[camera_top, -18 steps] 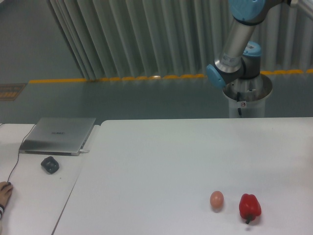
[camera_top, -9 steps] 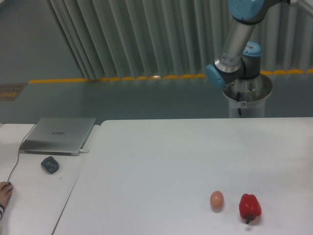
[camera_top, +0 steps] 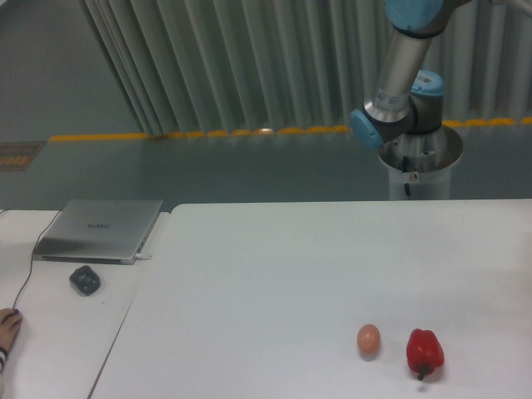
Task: Place the green pepper on the table
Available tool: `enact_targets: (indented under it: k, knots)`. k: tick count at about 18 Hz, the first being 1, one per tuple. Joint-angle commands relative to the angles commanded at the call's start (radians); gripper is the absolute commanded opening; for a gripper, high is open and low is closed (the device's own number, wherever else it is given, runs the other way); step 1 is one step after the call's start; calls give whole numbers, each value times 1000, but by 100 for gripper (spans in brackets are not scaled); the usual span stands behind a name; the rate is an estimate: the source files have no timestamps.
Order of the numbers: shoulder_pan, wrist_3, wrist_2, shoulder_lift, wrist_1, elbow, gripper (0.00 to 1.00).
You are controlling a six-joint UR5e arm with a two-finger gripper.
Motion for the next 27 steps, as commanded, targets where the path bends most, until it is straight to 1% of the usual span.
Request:
enact_targets:
  k: [1, 4, 7, 10, 13, 16, 19, 22, 23, 25, 27]
  knots:
    - [-2, -8, -15, 3, -17, 8, 51]
    - [-14, -17, -38, 8, -25, 18, 51]
    - [-23, -29, -57, 9, -54, 38, 51]
    - [-26, -75, -107, 11, -57, 49, 51]
    - [-43, -123, -117, 8, -88, 77, 51]
    - [-69, -254, -212, 8, -98, 92, 51]
    - [-103, -336, -223, 6, -97, 94, 51]
    - [-162, -495, -233, 2, -89, 91, 51]
    - [-175, -529, -245, 0, -88, 89, 51]
    - [-183, -560, -288, 2, -77, 63, 51]
    - [-199, -603, -305, 5, -51, 25, 51]
